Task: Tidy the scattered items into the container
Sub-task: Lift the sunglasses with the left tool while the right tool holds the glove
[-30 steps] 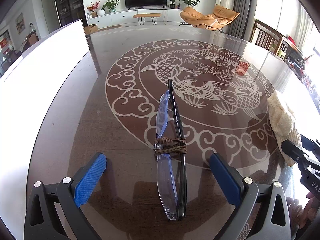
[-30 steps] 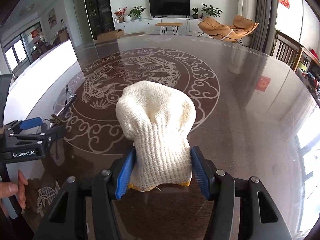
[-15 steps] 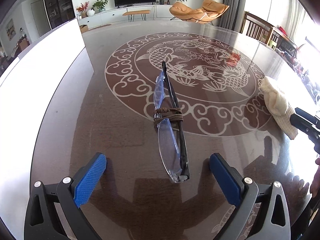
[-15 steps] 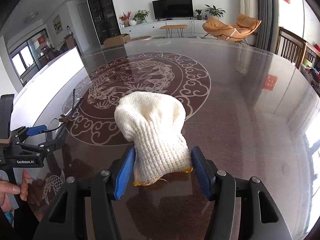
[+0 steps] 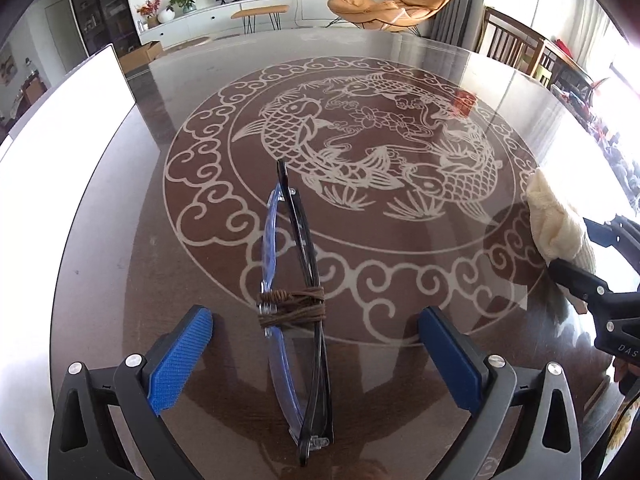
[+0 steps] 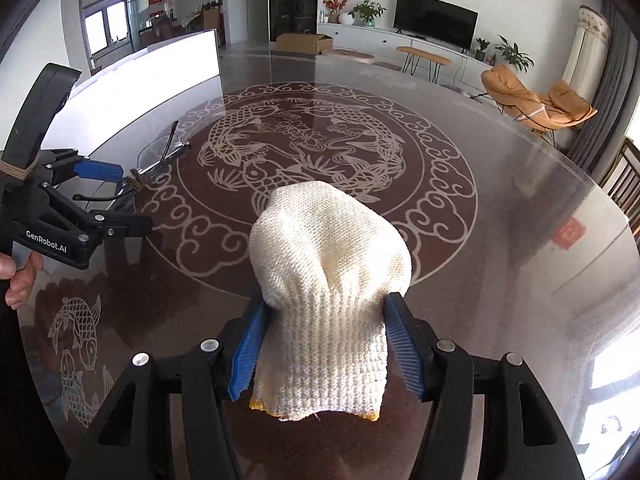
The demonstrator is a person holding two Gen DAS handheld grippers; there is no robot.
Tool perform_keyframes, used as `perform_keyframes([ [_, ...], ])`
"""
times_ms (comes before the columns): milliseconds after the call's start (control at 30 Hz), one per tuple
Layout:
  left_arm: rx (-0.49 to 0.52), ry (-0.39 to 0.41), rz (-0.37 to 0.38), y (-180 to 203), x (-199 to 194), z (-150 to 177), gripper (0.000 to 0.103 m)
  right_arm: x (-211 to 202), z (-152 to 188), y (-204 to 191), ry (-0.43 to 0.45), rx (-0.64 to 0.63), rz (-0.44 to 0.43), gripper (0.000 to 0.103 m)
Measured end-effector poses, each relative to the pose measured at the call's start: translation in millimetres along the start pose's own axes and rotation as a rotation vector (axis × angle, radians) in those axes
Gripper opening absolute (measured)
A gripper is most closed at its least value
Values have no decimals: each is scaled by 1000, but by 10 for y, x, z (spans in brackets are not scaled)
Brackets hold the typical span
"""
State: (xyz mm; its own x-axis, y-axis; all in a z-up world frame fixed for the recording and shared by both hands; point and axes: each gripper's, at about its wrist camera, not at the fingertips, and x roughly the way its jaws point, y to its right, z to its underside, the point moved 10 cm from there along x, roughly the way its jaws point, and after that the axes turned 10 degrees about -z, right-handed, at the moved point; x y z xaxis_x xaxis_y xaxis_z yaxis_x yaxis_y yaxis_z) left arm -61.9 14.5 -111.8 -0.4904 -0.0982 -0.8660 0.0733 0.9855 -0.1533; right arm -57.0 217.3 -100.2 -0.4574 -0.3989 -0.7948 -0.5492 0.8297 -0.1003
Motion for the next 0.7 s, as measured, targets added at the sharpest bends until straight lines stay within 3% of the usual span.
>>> perform_keyframes([
  [100,3,8,2,-1,-14,-2,103,37,34,54,24,65,-2,66],
  [300,-19,2,-10,15,-19,-19,103,54,35,61,27,62,7,66],
  [400,-48,40,-24,37,-25,15,103,65,24,75,26,64,6,66],
  [467,-10,31,-9,75,-42,64,103,68,21,82,21,67,5,63],
  [500,-3,34,-1,77,-63,67,99,58,21,82,15,75,9,62],
  [533,-5,43,-2,59,-109,65,76,31,17,72,13,93,2,45],
  [567,-3,52,0,41,-164,61,44,-3,13,62,17,122,-19,33],
  [600,0,48,6,27,-192,65,27,-44,7,53,27,148,-34,32],
  [700,-20,71,19,-38,-340,57,26,-199,-26,-5,62,164,-30,32],
])
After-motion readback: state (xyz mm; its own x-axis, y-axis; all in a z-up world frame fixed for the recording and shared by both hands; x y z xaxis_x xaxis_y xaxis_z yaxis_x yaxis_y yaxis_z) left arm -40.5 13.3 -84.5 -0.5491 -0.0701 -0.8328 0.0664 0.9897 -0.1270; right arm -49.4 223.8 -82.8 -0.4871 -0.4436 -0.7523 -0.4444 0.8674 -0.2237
